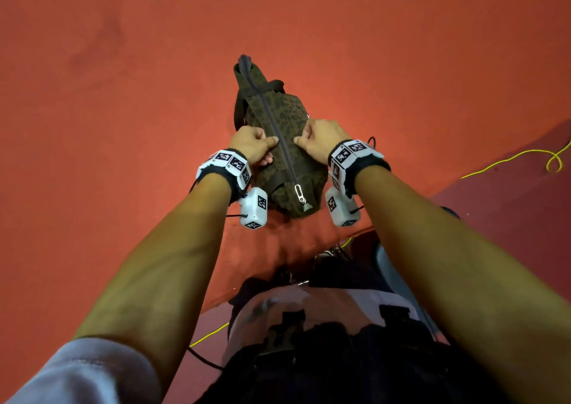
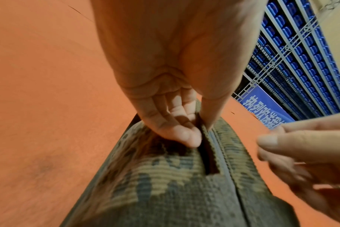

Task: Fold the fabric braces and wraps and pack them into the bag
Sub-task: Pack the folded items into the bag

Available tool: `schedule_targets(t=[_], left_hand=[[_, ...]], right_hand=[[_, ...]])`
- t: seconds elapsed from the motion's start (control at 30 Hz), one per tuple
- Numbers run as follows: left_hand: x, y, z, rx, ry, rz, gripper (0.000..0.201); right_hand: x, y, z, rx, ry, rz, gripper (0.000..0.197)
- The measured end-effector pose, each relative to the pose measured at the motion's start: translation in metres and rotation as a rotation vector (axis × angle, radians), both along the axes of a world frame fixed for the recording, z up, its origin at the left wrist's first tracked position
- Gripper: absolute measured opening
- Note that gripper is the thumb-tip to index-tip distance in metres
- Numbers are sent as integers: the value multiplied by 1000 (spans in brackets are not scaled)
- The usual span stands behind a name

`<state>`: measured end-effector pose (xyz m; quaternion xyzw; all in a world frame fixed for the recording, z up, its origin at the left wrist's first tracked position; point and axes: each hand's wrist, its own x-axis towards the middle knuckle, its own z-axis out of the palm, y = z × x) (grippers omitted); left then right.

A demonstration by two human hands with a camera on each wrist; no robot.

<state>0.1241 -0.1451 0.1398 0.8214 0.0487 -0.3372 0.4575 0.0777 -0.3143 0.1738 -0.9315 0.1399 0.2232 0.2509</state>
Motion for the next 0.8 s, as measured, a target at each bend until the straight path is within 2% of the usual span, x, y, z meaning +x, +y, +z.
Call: schedule_targets(t=[0.13, 0.27, 0.4, 0.53, 0.8], left_hand=[[-4, 0, 3, 15, -77, 28, 41], [-9, -10, 7, 15, -108, 35, 44], [-9, -37, 13, 1, -137, 38, 47], [-11, -81, 25, -4, -178, -5, 47], [-24, -149, 40, -28, -132, -218, 42]], right_hand=[[9, 12, -2, -3, 6, 72, 33], [9, 6, -3, 10, 17, 159, 23], [7, -16, 0, 35, -6, 138, 30], [3, -50, 18, 4, -14, 106, 24], [-34, -120, 18, 90, -4, -112, 33]])
